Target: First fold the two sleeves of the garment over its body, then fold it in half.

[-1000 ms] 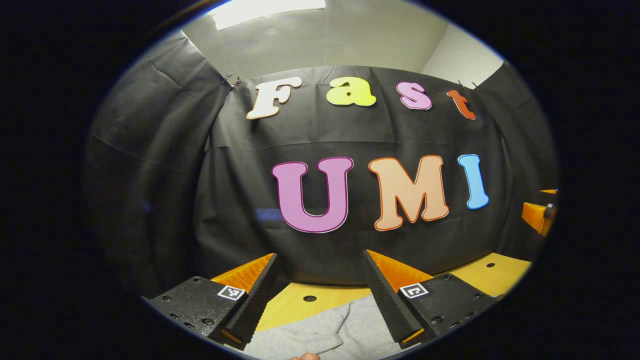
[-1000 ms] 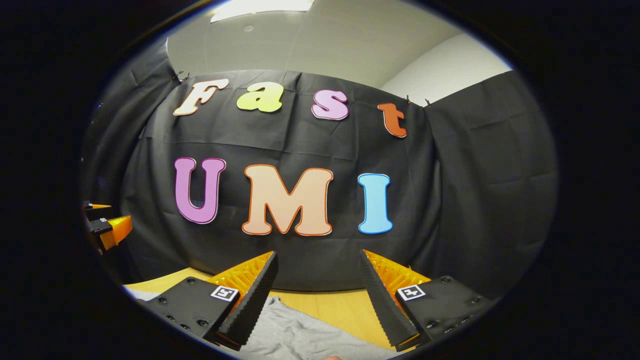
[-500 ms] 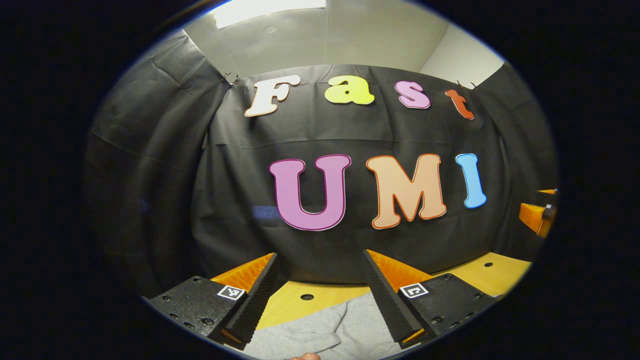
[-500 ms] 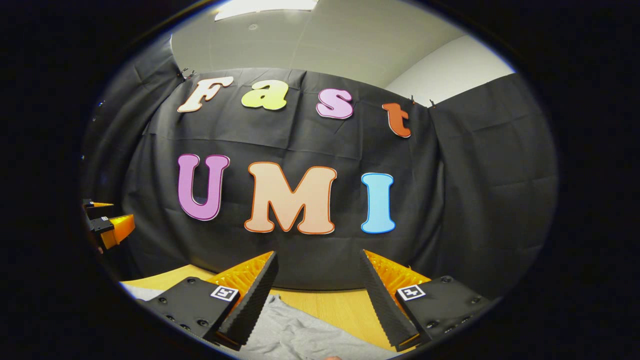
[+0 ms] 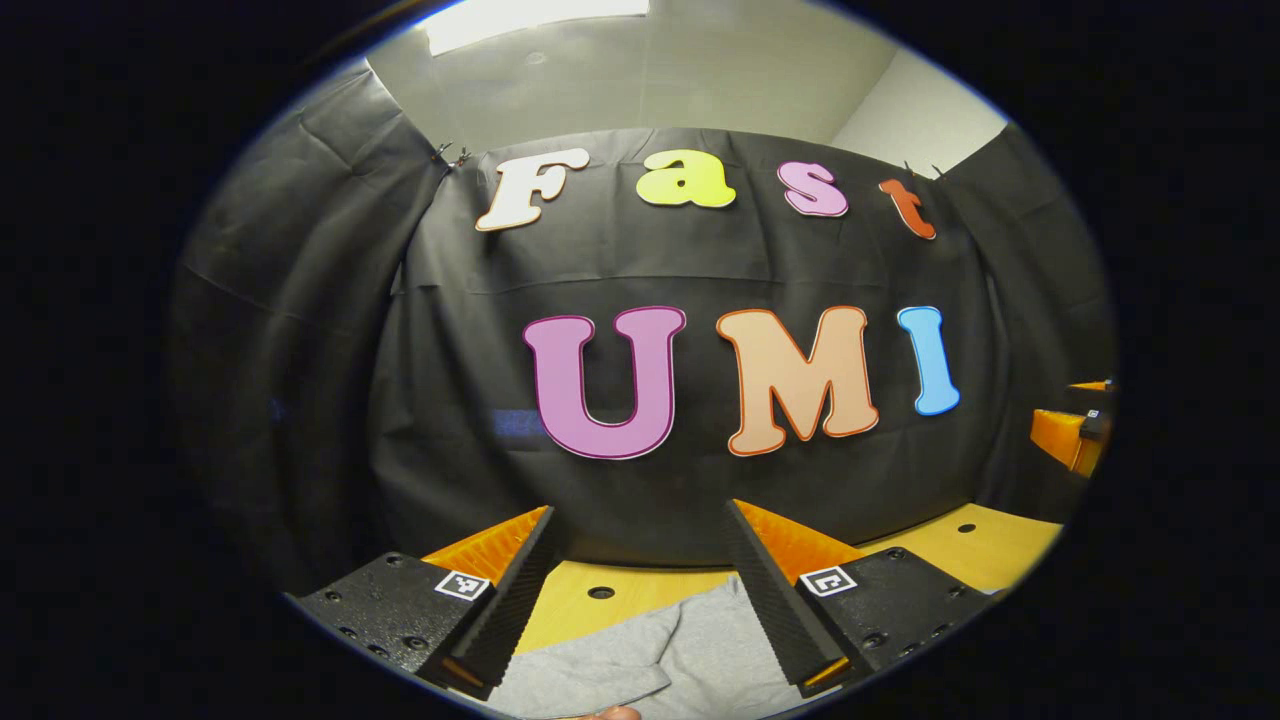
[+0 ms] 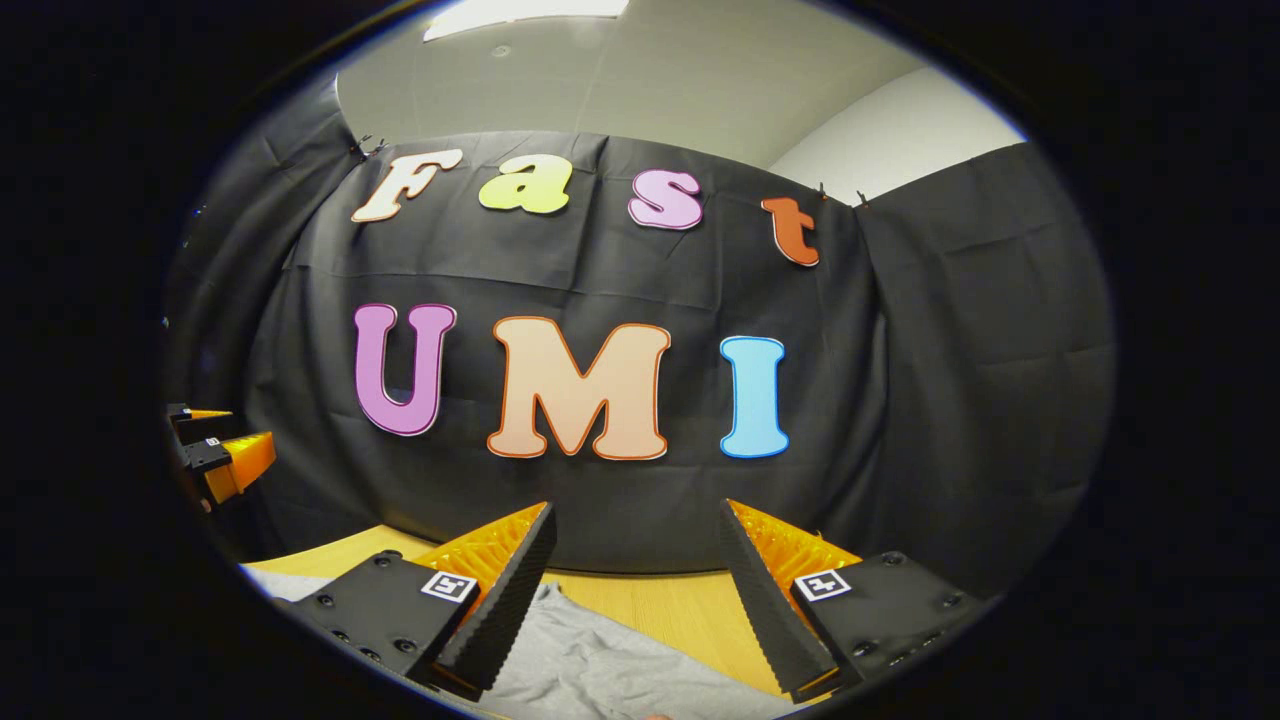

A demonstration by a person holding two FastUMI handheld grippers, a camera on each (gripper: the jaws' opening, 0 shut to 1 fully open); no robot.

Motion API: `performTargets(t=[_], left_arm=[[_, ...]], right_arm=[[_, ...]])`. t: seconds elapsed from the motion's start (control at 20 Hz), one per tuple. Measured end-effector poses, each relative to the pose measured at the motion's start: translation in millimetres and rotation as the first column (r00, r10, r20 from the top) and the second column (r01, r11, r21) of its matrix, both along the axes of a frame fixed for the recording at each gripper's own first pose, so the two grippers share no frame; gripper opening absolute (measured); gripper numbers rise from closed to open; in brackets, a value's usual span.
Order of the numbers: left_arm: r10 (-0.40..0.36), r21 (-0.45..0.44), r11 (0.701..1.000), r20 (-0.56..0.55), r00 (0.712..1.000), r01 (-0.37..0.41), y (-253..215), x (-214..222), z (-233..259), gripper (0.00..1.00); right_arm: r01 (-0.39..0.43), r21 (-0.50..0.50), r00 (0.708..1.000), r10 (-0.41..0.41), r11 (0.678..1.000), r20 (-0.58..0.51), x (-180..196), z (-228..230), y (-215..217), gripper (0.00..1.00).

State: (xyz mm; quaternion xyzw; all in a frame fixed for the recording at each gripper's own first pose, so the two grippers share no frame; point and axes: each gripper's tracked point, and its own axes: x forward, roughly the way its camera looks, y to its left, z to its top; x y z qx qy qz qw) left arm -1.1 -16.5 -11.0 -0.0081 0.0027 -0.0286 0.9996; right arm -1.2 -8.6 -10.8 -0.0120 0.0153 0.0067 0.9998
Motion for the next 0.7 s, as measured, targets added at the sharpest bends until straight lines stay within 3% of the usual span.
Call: performTargets(t=[0.1, 0.25, 0.5, 0.55, 0.7], left_arm=[[-0.012, -0.003, 1.0, -0.007, 1.0, 0.012, -4.4, 1.3, -1.8, 0.99], [-0.028, -0.011, 1.0, -0.014, 1.0, 0.028, -10.9, 0.7, -6.5, 0.96], [-0.056, -0.018, 0.998, -0.031, 0.998, 0.056, -23.7, 2.0, -13.4, 0.96], [-0.063, -0.018, 0.998, -0.035, 0.997, 0.062, -26.1, 2.4, -14.4, 0.99], [-0.082, -0.009, 0.997, -0.041, 0.996, 0.082, -35.4, 3.1, -16.8, 0.96]], right_arm=[[0.012, -0.006, 1.0, -0.012, 1.0, -0.011, -2.4, -1.5, -12.9, 0.99], [0.045, -0.042, 0.999, -0.046, 0.998, -0.025, -1.9, -5.5, -37.9, 0.96], [0.131, -0.153, 0.99, -0.137, 0.98, -0.029, -6.8, -16.4, -97.3, 1.0], [0.136, -0.17, 0.988, -0.146, 0.976, -0.043, -9.3, -21.6, -106.5, 1.0], [0.134, -0.19, 0.981, -0.157, 0.973, -0.112, -19.2, -48.1, -132.5, 1.0]])
